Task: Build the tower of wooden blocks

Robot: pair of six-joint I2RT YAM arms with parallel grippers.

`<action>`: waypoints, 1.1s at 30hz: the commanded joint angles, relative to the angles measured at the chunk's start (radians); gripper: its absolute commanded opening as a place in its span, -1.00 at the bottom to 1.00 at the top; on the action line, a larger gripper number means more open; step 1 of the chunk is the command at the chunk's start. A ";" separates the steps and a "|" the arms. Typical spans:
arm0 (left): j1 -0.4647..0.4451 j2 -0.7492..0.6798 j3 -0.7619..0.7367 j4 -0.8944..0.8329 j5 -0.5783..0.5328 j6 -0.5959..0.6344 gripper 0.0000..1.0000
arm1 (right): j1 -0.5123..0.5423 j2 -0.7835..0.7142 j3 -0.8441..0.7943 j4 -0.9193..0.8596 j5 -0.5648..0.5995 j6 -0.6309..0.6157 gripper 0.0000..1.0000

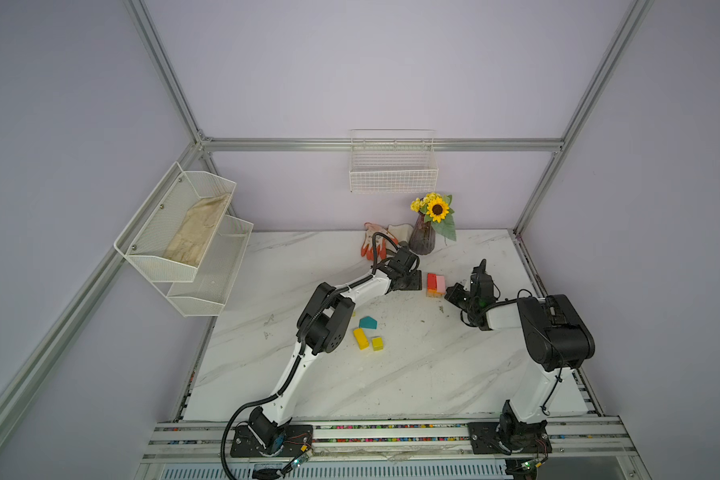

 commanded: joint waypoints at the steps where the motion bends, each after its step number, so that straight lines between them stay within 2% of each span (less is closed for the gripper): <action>1: -0.011 0.036 0.080 -0.047 0.032 0.018 0.38 | 0.010 0.017 0.028 -0.018 -0.016 -0.016 -1.00; 33: -0.018 0.041 0.084 -0.048 0.059 0.016 0.36 | 0.014 0.091 0.112 -0.061 -0.035 -0.033 -1.00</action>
